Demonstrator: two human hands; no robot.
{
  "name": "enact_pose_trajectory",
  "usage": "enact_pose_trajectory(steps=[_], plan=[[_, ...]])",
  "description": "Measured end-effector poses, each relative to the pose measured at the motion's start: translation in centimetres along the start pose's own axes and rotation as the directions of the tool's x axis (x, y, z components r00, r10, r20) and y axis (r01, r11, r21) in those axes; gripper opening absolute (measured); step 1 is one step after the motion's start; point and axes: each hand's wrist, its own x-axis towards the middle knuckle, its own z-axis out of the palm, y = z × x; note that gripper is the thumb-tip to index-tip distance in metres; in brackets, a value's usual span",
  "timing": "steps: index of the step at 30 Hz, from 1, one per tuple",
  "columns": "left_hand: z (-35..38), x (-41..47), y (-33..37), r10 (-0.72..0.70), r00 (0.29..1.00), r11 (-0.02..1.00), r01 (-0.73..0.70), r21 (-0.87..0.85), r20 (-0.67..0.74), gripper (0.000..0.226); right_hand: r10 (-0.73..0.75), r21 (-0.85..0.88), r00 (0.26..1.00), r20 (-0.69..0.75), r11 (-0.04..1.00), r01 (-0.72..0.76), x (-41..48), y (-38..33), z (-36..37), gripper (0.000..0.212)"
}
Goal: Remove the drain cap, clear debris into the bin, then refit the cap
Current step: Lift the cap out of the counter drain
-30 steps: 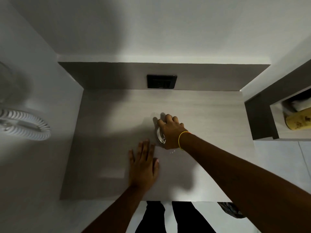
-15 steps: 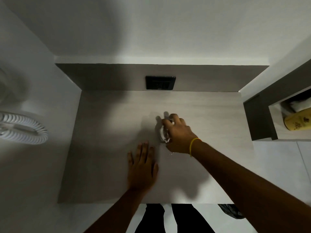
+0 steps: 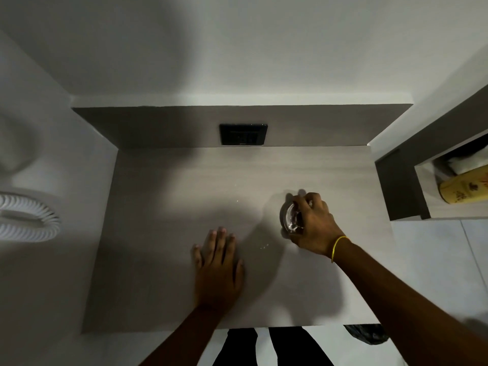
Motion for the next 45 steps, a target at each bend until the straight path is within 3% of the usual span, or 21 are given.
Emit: enact_pose_trajectory(steps=[13, 24, 29, 33, 38, 45], plan=[[-0.2, 0.0, 0.2, -0.004, 1.000, 1.000, 0.004, -0.021, 0.018, 0.067, -0.237, -0.191, 0.955, 0.178, 0.944, 0.270, 1.5, -6.7, 1.6, 0.103], [-0.7, 0.1, 0.5, -0.024, 1.000, 0.999, 0.024, -0.039, 0.006, 0.066, -0.353, -0.201, 0.915, 0.197, 0.899, 0.390, 1.4, -8.5, 2.4, 0.109], [-0.5, -0.1, 0.4, -0.021, 1.000, 0.998, 0.020, -0.054, -0.002, 0.065, -0.339, -0.079, 0.933, 0.117, 0.934, 0.349, 0.6, -7.1, 1.2, 0.100], [-0.3, -0.1, 0.2, -0.010, 1.000, 0.999, 0.010, -0.041, -0.014, 0.064, -0.234, 0.059, 0.972, 0.002, 0.971, 0.233, -0.1, -3.4, -0.3, 0.091], [0.3, -0.3, -0.1, 0.018, 0.997, 0.999, -0.021, -0.031, -0.081, 0.064, -0.065, -0.001, 0.997, 0.032, 0.998, 0.065, -0.9, 1.2, -0.1, 0.100], [1.0, -0.3, -0.3, 0.026, 0.994, 0.999, -0.029, -0.023, -0.109, 0.062, -0.048, -0.032, 0.998, -0.046, 0.998, 0.047, -1.3, 2.3, 1.9, 0.108]])
